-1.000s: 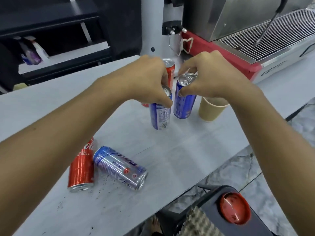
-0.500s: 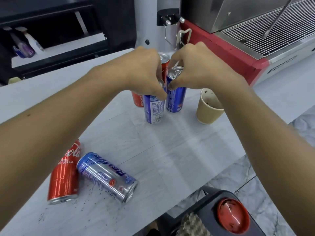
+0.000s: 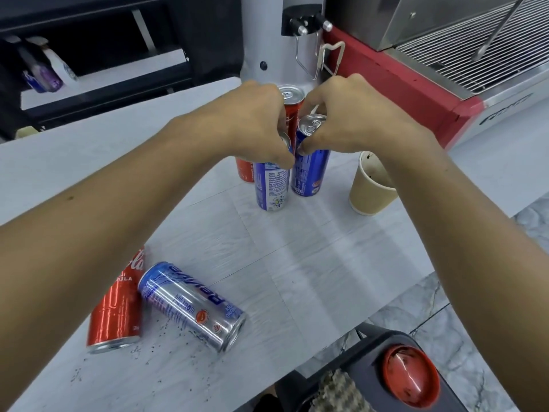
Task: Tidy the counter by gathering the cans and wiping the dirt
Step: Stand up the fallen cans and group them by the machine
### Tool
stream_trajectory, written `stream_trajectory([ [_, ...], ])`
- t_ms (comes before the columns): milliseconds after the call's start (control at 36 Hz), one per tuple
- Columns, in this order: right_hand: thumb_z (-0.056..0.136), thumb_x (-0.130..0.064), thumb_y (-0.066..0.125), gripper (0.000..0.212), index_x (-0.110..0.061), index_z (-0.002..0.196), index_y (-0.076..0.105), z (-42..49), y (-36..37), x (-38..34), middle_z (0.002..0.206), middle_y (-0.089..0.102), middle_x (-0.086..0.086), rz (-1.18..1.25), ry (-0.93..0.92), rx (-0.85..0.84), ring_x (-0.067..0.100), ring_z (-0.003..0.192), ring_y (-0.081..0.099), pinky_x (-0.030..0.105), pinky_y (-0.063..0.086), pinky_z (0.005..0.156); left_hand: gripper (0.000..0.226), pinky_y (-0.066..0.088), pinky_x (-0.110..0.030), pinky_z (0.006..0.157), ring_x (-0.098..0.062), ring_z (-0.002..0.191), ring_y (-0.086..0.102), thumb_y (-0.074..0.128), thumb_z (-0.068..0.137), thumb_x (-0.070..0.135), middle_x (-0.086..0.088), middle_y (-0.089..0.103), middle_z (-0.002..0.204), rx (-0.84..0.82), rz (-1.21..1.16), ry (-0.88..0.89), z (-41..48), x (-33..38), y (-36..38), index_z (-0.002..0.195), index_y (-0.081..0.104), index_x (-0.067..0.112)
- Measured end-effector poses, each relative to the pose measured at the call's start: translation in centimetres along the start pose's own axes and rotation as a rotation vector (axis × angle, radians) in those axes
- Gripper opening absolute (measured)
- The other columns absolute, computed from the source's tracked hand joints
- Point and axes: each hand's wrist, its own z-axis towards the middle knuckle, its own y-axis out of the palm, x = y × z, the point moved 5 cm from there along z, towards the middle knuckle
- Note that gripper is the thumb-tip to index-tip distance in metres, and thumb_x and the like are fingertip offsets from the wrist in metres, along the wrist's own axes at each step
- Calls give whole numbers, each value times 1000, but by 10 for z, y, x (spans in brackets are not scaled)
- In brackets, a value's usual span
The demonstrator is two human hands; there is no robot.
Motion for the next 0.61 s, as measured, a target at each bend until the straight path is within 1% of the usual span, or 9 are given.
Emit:
stream_trajectory([
  [83,71,-35,91,61,-23,126,70,0,1,-1,124,60,9,6,6,-11,26,101,60,34,48,72,47,45,-24,52,-14,75,65,82,74,48,4,68,97,3,-7,-8,1,-1,1,111,69,22],
  [167,71,-34,91,60,-21,127,69,1,3,-2,125,61,9,3,8,-14,26,101,61,34,48,72,45,43,-24,51,-11,72,62,81,75,47,5,67,95,-8,-20,-3,-1,0,1,111,68,23],
  [250,74,-34,89,60,-23,129,67,1,4,-2,130,58,11,6,11,-21,28,106,61,36,51,76,44,44,-24,52,-12,76,64,81,76,46,6,69,98,-8,-31,10,-4,-1,0,112,69,24],
  [333,75,-33,87,59,-23,129,65,2,6,-3,131,58,11,10,14,-27,29,108,62,37,54,78,44,49,-25,56,-16,85,68,80,77,45,5,72,104,0,-43,30,-8,-1,0,114,69,25],
  [389,76,-32,87,59,-22,130,65,1,6,-3,129,60,10,4,14,-27,28,106,62,36,52,76,46,57,-30,65,-18,88,69,80,78,46,4,73,108,15,-40,35,-11,-1,0,117,70,25],
  [444,75,-33,87,61,-22,130,64,-1,6,-3,127,61,10,-15,12,-21,29,105,62,36,51,75,48,61,-36,72,-19,89,69,79,77,47,4,73,108,32,-41,30,-15,-1,-2,119,70,25],
  [556,75,-36,86,61,-25,130,63,-7,4,-3,131,60,11,-37,8,-24,30,108,62,42,57,84,46,59,-34,70,-19,88,68,78,78,45,3,73,106,86,-60,37,-24,0,-7,118,69,25],
  [611,75,-36,86,59,-25,129,64,-11,1,-5,129,62,10,-35,-2,-4,29,107,63,44,57,85,49,60,-37,74,-21,92,68,77,80,45,2,72,111,112,-68,33,-29,0,-8,123,68,25],
])
